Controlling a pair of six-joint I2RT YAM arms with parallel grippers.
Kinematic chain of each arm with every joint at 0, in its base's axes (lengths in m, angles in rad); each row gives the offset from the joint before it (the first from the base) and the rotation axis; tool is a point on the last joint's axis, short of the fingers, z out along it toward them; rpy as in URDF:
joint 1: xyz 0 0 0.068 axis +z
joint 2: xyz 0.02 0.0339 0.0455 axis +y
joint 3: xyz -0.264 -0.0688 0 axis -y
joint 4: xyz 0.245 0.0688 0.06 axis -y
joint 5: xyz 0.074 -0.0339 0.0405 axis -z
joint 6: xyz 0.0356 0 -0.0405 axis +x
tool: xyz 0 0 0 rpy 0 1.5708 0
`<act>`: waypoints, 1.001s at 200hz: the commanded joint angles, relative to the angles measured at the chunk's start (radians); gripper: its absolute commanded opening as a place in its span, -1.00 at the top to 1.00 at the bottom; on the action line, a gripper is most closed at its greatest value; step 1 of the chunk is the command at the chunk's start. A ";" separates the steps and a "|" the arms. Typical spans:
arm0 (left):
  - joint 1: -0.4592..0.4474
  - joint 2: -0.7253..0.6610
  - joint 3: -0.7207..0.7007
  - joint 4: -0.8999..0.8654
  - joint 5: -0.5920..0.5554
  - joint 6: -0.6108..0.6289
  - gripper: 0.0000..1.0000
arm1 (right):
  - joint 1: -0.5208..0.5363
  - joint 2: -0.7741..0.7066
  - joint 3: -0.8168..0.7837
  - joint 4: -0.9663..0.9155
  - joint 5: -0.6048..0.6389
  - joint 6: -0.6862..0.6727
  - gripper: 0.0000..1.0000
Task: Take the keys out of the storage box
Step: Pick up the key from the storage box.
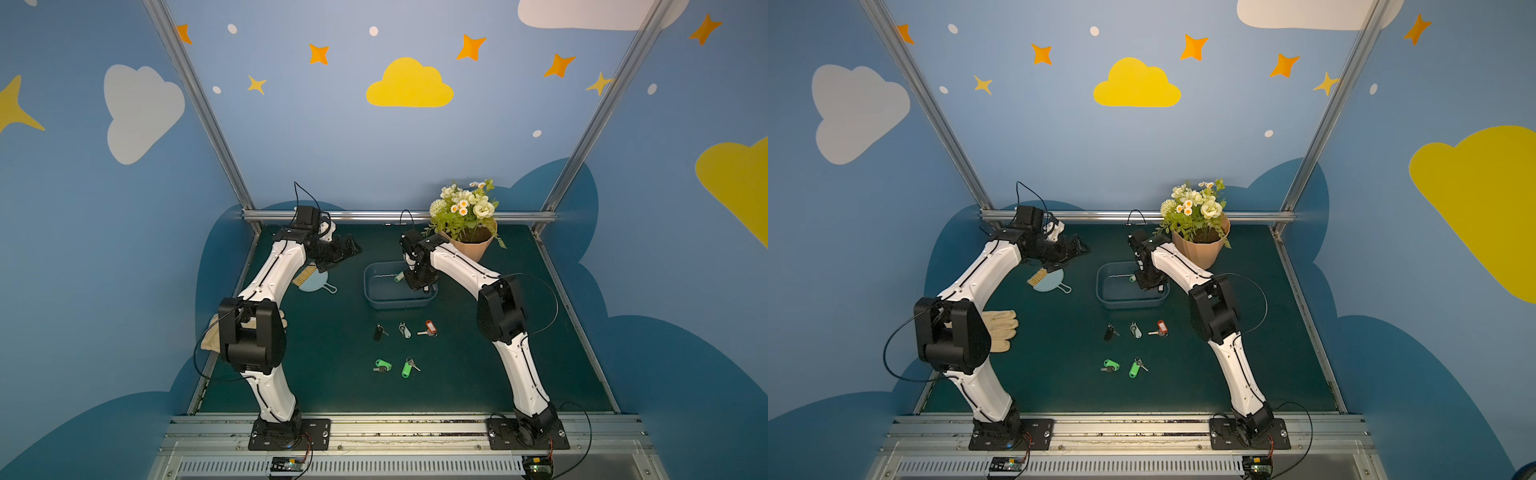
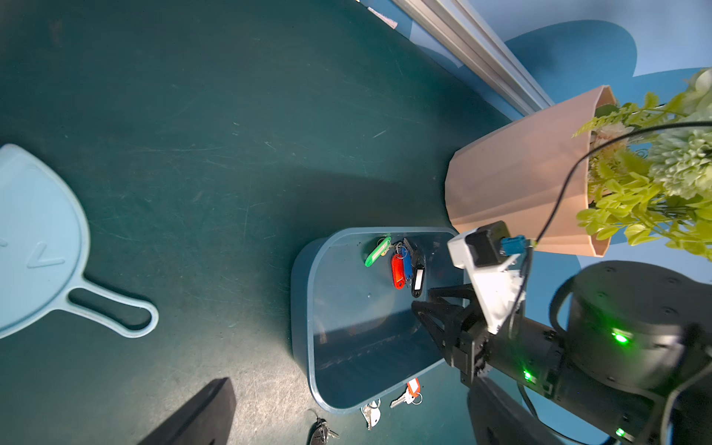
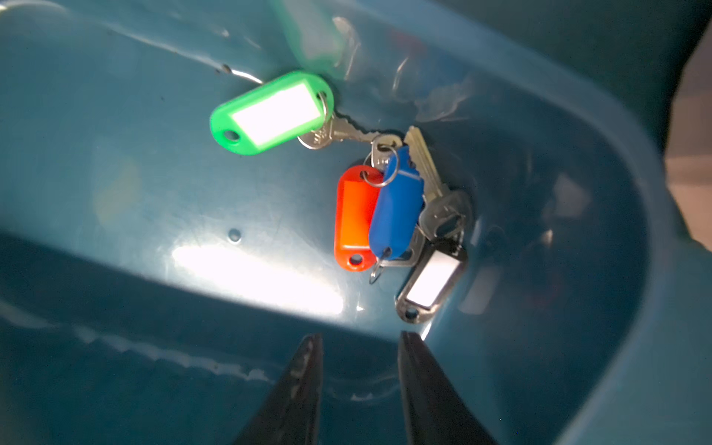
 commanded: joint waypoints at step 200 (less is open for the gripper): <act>-0.074 0.130 0.190 -0.058 0.032 0.122 -1.00 | 0.011 -0.340 -0.177 -0.004 -0.239 -0.179 1.00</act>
